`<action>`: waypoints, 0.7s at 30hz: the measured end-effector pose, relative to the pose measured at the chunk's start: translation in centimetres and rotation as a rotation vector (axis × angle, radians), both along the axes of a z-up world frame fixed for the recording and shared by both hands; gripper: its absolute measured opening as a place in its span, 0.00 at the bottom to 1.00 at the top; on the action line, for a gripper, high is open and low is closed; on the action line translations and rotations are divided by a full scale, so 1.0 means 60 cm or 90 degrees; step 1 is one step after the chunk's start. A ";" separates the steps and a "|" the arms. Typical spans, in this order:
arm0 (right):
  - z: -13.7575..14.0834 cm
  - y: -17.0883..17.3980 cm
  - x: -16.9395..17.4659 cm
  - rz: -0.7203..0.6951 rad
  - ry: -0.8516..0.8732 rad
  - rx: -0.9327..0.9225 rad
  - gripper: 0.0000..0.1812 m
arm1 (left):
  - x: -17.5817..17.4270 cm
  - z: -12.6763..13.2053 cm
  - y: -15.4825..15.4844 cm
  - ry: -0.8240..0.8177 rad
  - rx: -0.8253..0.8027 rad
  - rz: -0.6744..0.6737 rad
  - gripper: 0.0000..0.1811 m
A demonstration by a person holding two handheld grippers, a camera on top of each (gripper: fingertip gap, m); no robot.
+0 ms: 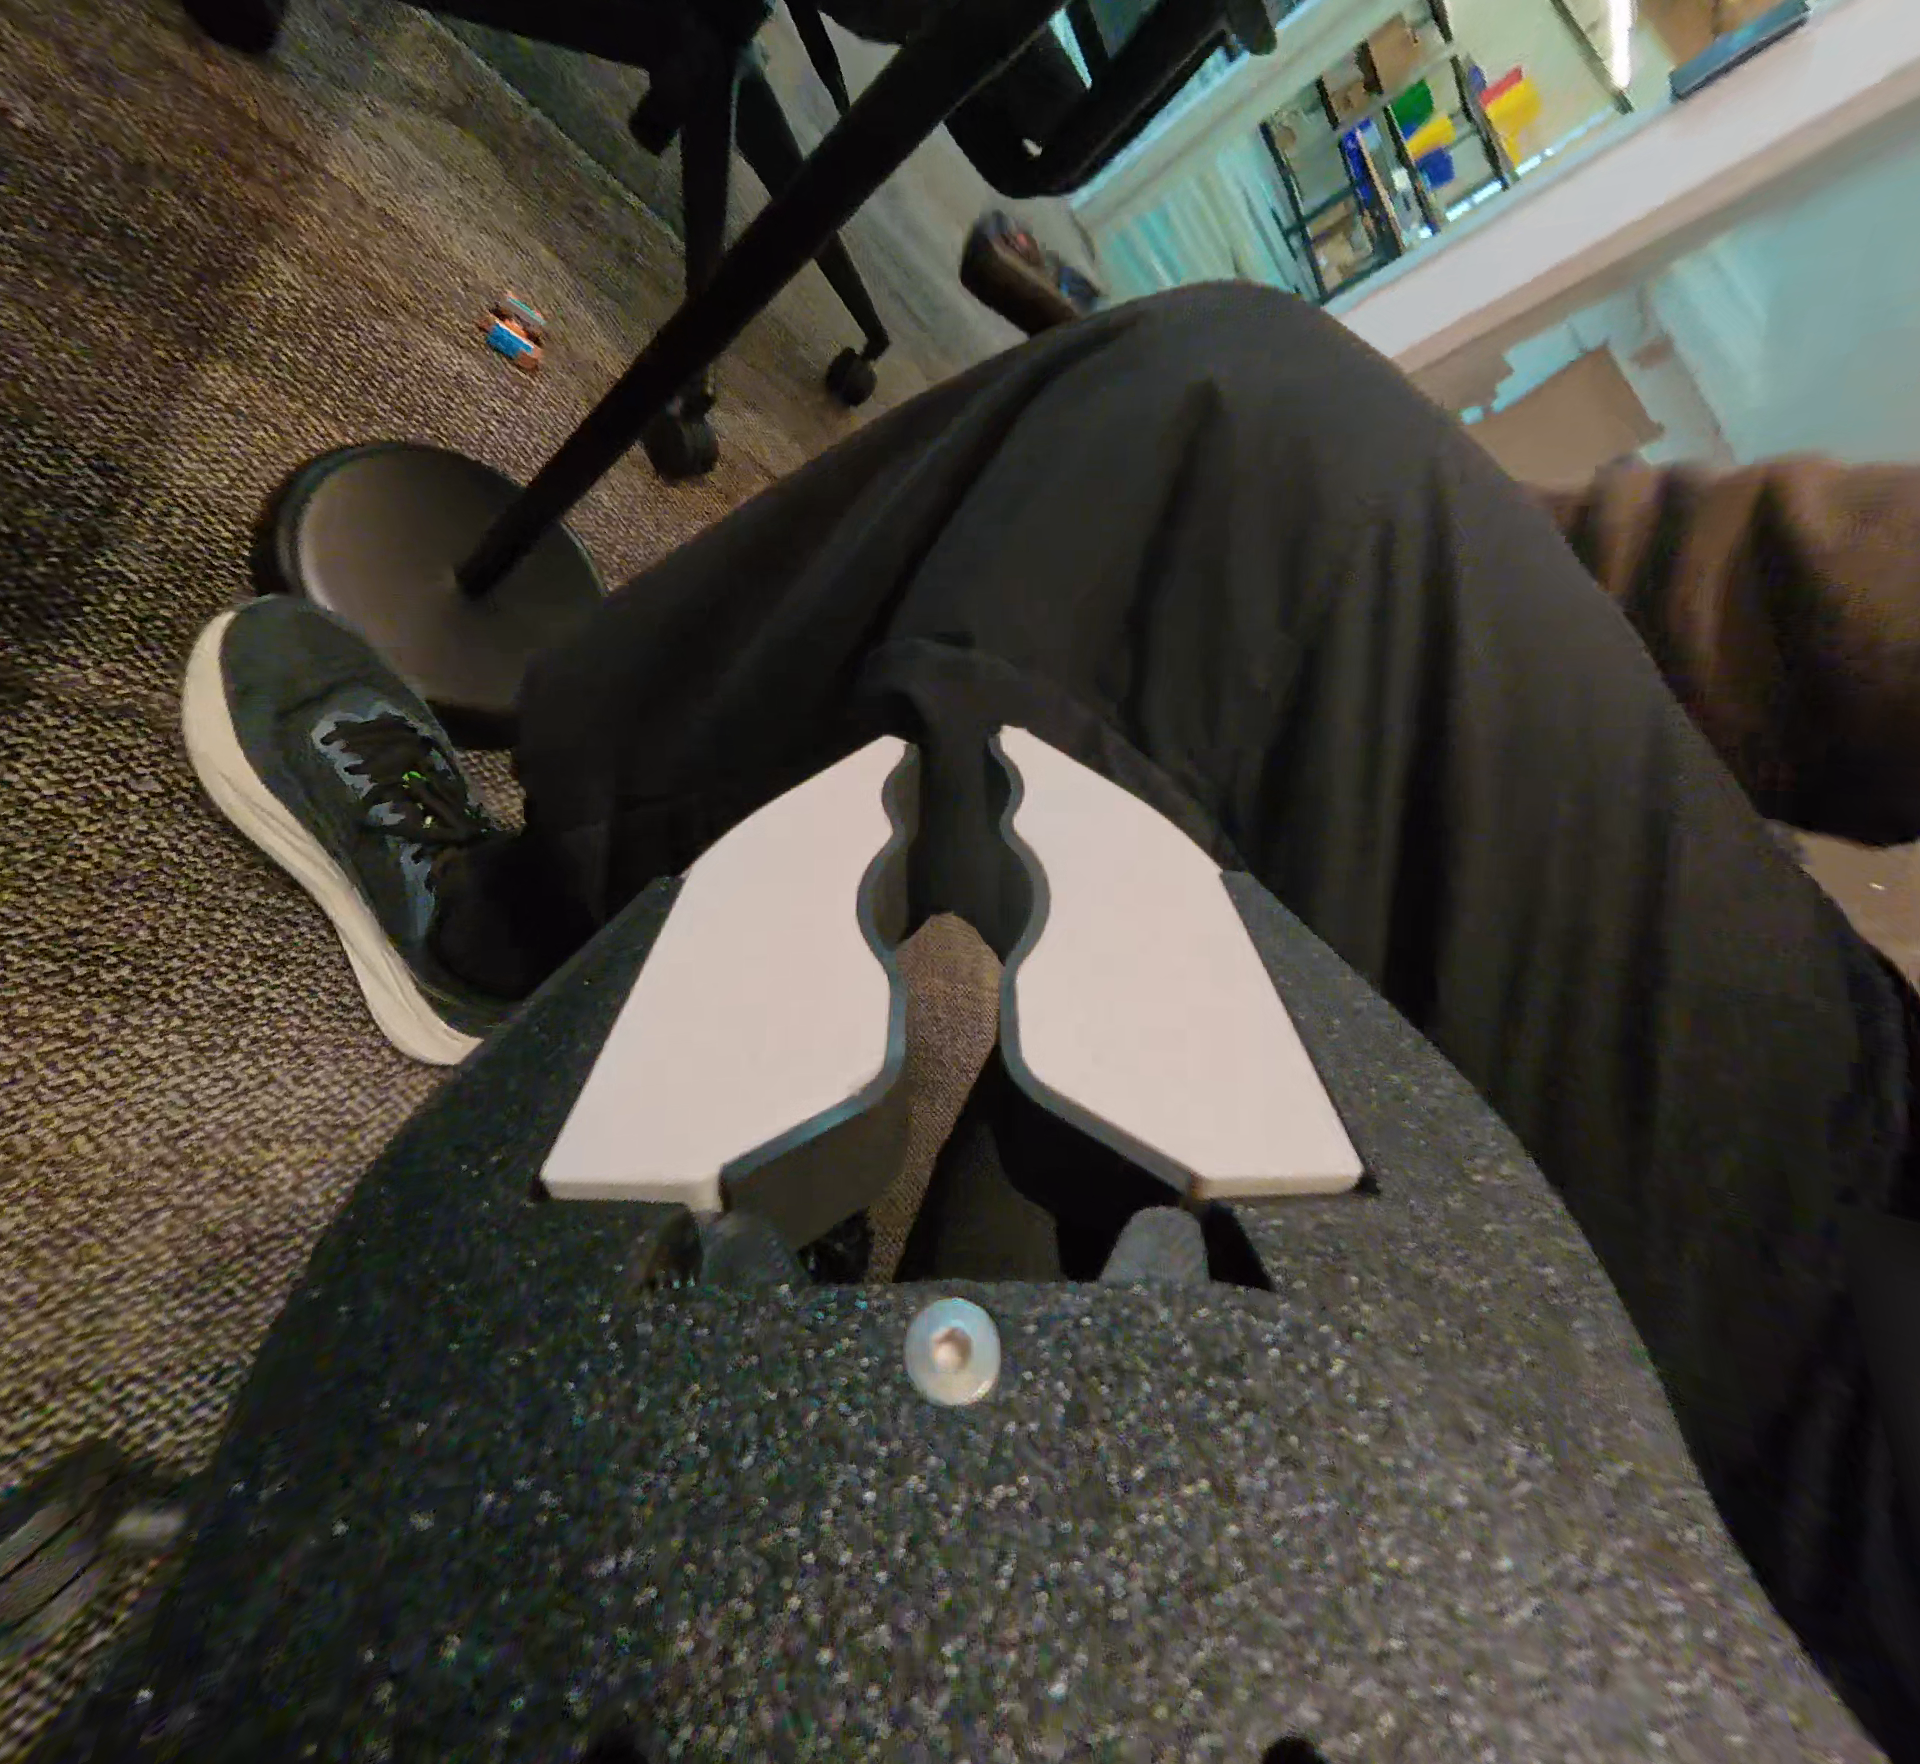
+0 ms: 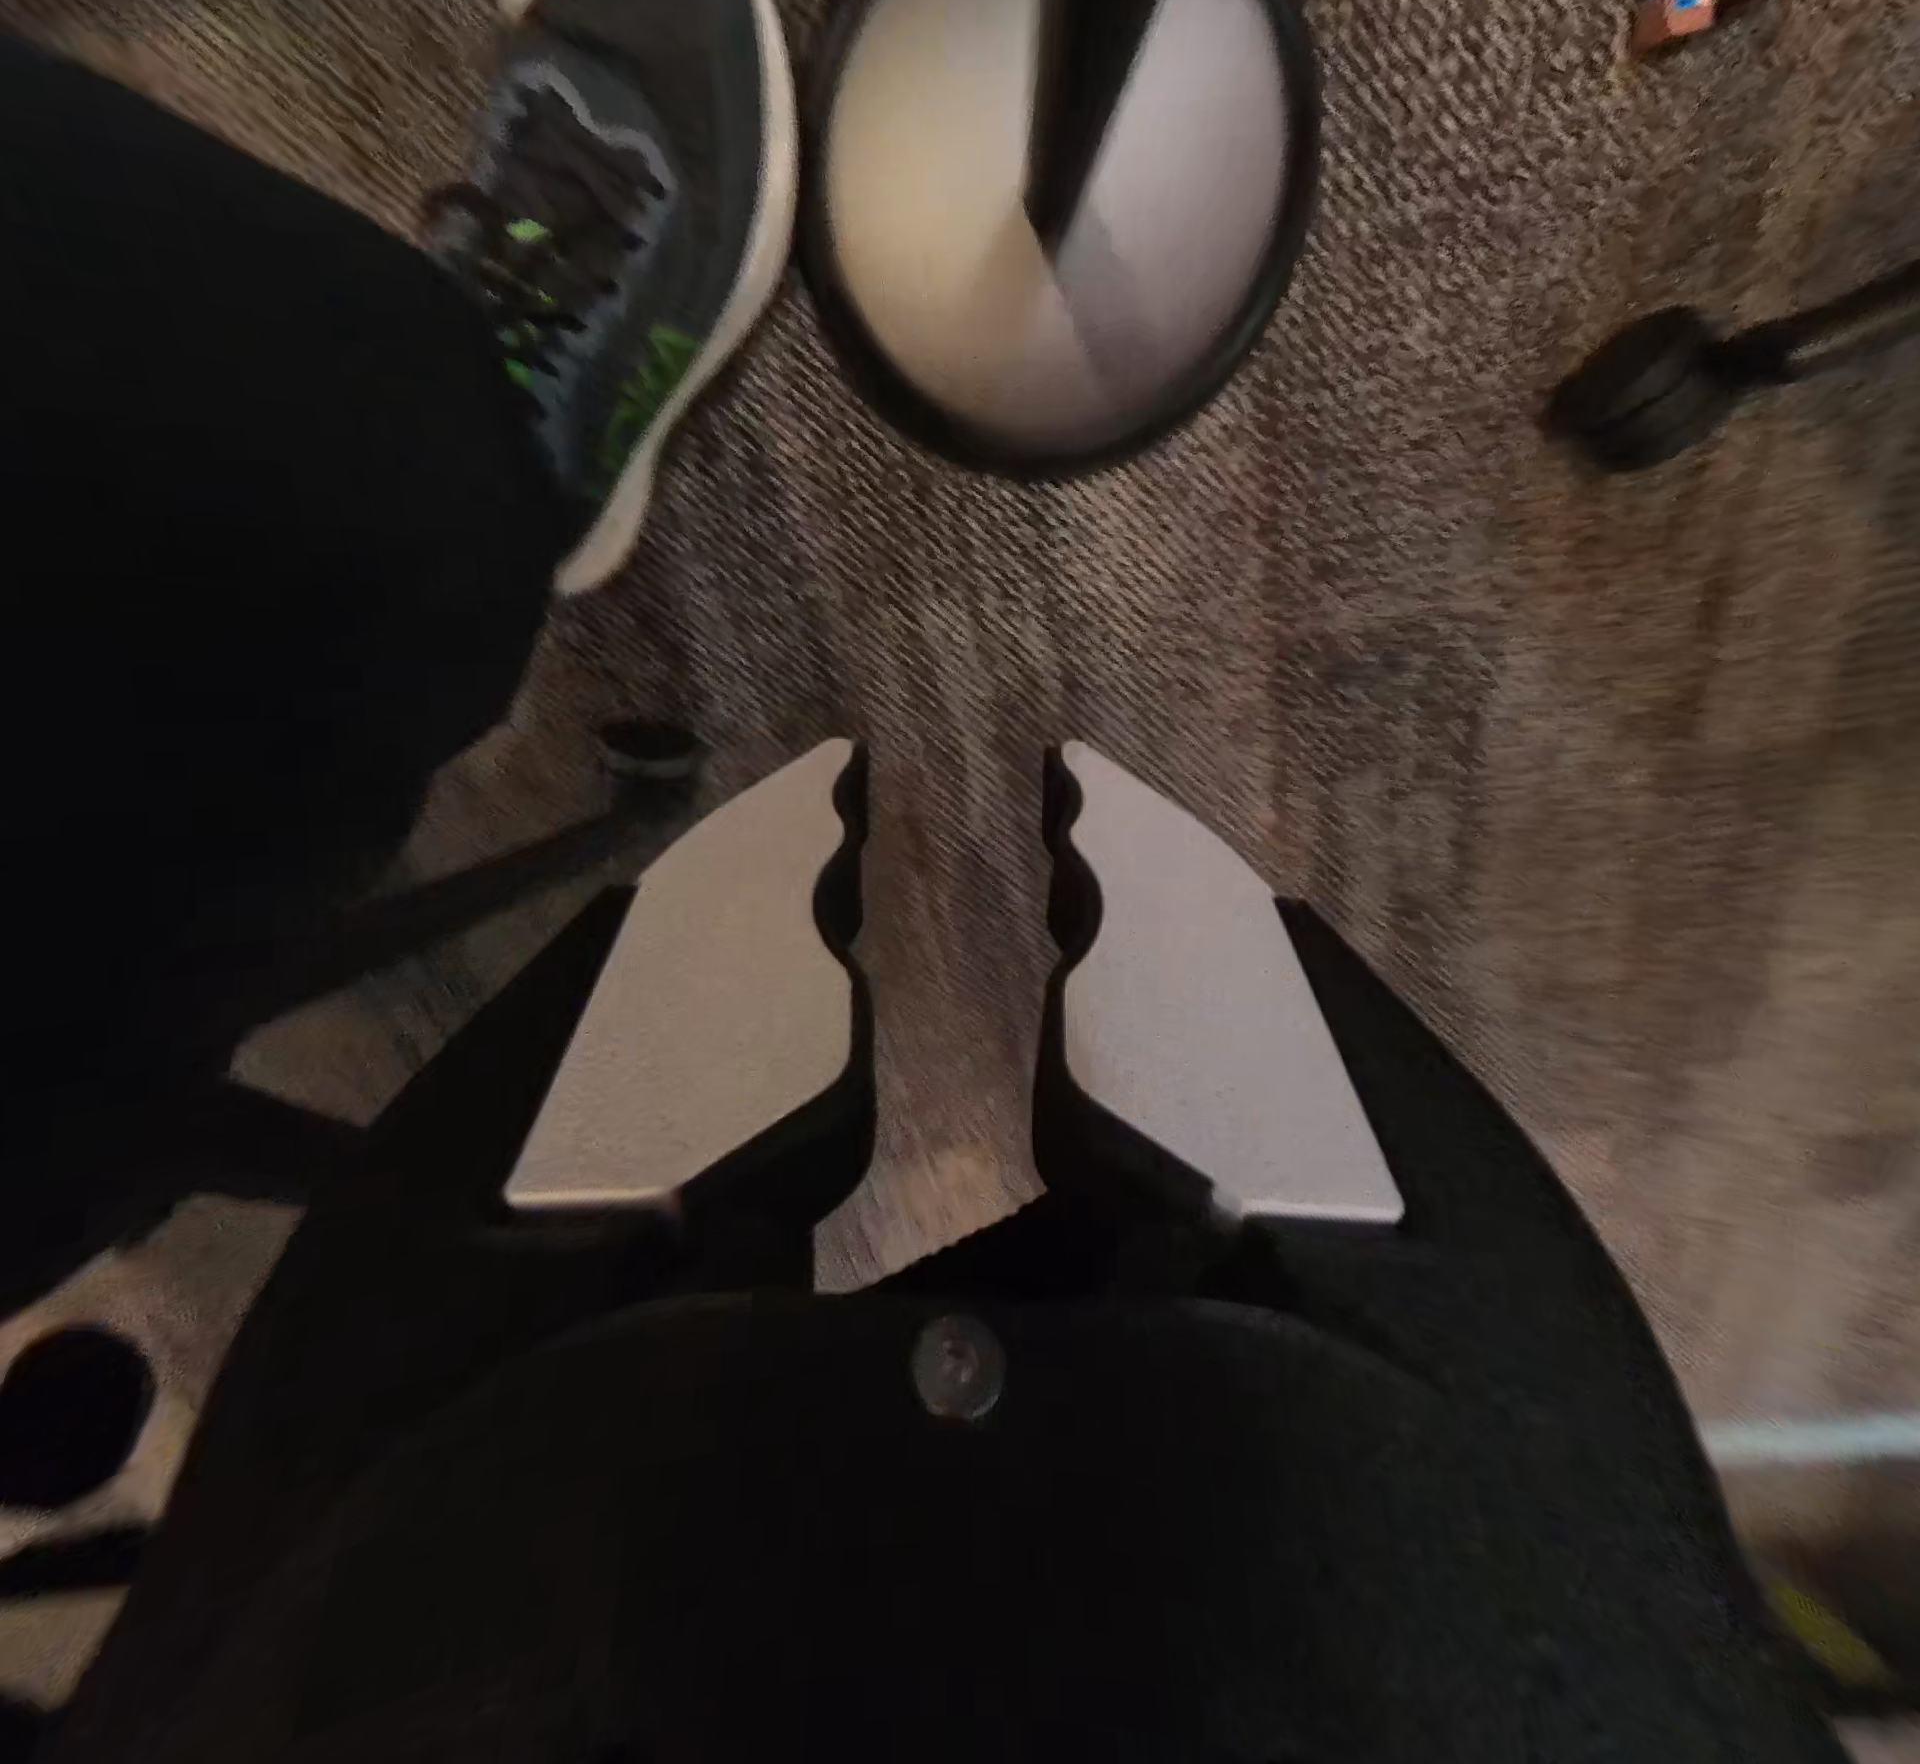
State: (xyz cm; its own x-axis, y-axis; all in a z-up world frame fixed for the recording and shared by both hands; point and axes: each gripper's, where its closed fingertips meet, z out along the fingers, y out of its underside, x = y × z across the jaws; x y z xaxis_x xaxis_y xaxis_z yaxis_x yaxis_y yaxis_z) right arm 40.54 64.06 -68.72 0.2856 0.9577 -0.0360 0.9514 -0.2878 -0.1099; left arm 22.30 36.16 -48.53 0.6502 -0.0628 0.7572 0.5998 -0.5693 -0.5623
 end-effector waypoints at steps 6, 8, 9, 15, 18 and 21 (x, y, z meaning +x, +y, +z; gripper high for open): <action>0.055 0.074 0.035 0.046 -0.231 -0.118 0.19 | 0.056 0.011 -0.034 0.057 -0.006 0.074 0.07; 0.052 0.088 0.069 0.081 -0.290 -0.120 0.19 | 0.077 0.005 -0.047 0.056 -0.020 0.104 0.07; 0.048 0.098 0.085 0.097 -0.314 -0.114 0.19 | 0.089 0.001 -0.053 0.057 -0.032 0.114 0.07; 0.025 0.147 0.119 0.070 -0.309 -0.194 0.23 | 0.155 0.071 -0.017 0.161 -0.026 0.143 0.08; -0.004 0.165 0.110 0.065 -0.212 -0.185 0.23 | 0.184 0.083 0.013 0.220 0.012 0.168 0.08; -0.035 0.183 0.125 0.118 -0.182 -0.162 0.23 | 0.211 0.020 0.026 0.201 -0.060 0.117 0.09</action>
State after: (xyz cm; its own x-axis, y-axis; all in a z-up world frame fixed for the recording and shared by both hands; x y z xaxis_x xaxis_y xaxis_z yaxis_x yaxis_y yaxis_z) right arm 48.05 75.03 -70.80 0.1420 0.9646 -0.2224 0.9715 -0.0926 0.2184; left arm 34.94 37.72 -47.33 0.8468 0.1368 0.5141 0.5016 -0.5272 -0.6859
